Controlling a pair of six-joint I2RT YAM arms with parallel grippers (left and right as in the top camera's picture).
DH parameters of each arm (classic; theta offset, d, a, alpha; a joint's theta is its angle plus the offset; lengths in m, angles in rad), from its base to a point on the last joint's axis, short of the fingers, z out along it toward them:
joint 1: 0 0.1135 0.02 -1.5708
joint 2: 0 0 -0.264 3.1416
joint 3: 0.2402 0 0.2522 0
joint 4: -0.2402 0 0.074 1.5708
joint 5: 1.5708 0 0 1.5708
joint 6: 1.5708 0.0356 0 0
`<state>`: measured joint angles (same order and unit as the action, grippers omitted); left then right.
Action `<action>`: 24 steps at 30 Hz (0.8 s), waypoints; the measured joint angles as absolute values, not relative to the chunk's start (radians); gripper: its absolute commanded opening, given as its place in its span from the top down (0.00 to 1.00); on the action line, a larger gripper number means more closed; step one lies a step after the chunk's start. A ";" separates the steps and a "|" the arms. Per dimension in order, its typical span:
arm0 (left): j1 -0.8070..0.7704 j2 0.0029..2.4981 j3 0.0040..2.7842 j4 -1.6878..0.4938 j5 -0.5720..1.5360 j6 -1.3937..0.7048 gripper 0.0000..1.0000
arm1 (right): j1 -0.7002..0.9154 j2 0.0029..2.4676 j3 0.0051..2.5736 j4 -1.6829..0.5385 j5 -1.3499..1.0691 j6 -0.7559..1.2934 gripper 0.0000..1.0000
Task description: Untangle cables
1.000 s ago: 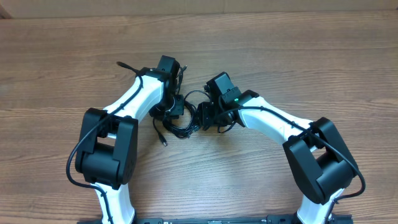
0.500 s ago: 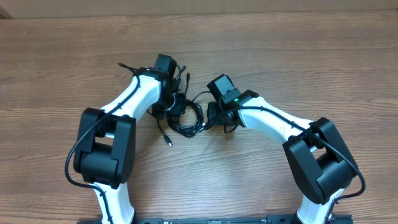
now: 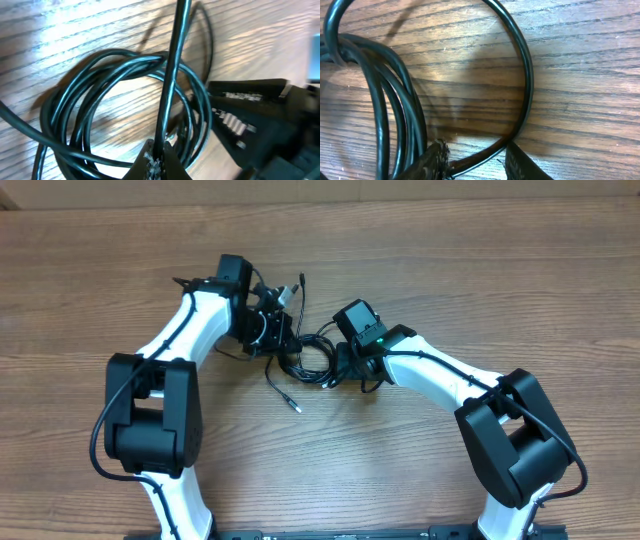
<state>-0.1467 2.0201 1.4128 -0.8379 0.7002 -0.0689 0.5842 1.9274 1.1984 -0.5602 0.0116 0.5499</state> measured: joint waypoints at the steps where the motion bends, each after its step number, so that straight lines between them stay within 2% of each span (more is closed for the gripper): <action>1: -0.141 2.020 1.413 -0.838 0.712 -0.067 0.96 | 0.584 1.927 1.198 -0.561 0.012 0.550 0.63; 9: -0.131 2.021 1.413 -0.838 0.738 -0.068 0.96 | 0.584 1.927 1.198 -0.561 0.011 0.550 0.63; 24: -0.255 2.021 1.411 -0.838 0.412 -0.211 0.96 | 0.584 1.927 1.198 -0.517 -0.146 0.551 0.63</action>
